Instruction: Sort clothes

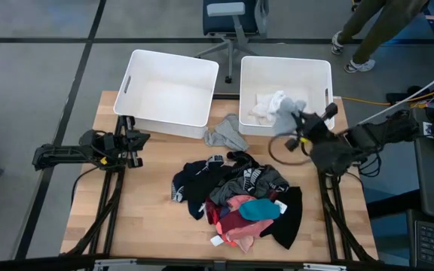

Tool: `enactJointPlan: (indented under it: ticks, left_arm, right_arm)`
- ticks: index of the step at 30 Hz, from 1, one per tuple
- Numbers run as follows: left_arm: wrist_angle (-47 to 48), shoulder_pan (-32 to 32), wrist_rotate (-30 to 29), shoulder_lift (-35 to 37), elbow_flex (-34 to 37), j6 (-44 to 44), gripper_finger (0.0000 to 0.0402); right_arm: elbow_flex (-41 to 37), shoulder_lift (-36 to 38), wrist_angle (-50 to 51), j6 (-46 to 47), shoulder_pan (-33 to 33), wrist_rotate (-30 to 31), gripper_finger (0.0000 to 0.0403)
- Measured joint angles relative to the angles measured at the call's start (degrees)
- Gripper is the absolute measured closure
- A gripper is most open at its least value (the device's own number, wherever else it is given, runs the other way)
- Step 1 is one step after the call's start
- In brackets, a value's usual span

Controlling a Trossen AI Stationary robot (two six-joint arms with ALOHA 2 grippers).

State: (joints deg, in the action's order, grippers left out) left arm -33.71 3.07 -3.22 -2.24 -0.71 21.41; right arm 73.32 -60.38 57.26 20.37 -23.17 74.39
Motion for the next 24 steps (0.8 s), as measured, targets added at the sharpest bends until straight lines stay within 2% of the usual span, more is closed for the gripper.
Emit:
enactJointPlan:
  ticks: [10,18,21,24]
  left_arm:
    - [0.00,0.00,0.02,0.00,0.00,0.24,0.0398]
    - [0.00,-0.01,0.02,0.00,0.00,0.50,0.0398]
    - [-0.05,0.00,0.00,0.02,0.00,0.50,0.0398]
    - [-0.04,0.00,0.00,0.01,0.00,0.48,0.0398]
  right_arm:
    - [-0.02,-0.52,-1.92,-6.78,25.86,-8.53,0.0372]
    - [-0.02,-2.90,-4.77,-10.97,42.71,-26.61,0.0363]
    - [-0.02,-4.73,-4.76,-11.93,47.04,-33.15,0.0344]
    - [-0.02,-6.89,-4.68,-10.39,50.05,-37.22,0.0315]
